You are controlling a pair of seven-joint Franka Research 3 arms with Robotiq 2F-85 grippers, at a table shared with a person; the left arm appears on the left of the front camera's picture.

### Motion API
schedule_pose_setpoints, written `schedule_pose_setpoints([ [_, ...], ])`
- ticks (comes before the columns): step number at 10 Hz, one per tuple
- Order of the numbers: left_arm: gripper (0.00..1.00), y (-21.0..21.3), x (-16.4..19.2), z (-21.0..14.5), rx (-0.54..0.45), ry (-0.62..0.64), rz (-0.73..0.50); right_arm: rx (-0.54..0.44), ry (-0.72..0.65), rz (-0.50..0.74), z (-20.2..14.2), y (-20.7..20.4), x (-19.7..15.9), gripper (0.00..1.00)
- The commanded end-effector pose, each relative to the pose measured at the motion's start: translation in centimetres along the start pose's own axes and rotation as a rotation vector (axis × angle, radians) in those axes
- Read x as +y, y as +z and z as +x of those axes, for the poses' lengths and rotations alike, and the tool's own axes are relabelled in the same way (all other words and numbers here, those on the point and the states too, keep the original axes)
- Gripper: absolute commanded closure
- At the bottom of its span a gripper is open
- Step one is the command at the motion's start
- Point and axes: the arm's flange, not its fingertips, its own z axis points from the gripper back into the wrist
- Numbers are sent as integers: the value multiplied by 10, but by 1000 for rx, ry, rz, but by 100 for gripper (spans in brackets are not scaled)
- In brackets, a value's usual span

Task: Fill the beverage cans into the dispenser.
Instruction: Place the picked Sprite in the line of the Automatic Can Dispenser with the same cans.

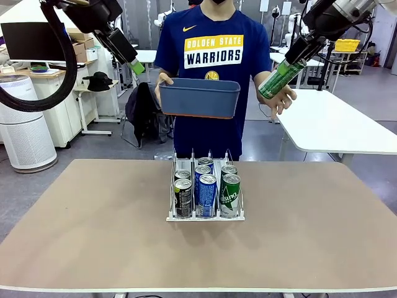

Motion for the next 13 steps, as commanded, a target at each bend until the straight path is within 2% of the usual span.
schedule_pose_setpoints([
  [1, 0, 0, 1, 0, -2, 0, 5, -3, 1, -3, 0, 2, 0, 100],
  [2, 0, 0, 1, 0, -2, 0, 5, -3, 1, -3, 0, 2, 0, 100],
  [3, 0, 0, 1, 0, -2, 0, 5, 0, 0, 0, 0, 0, 0, 62],
  [4, 0, 0, 1, 0, -2, 0, 5, 8, 18, 42, -1, 4, 1, 100],
  [13, 0, 0, 1, 0, -2, 0, 5, 16, 0, 26, -2, -2, 3, 100],
])
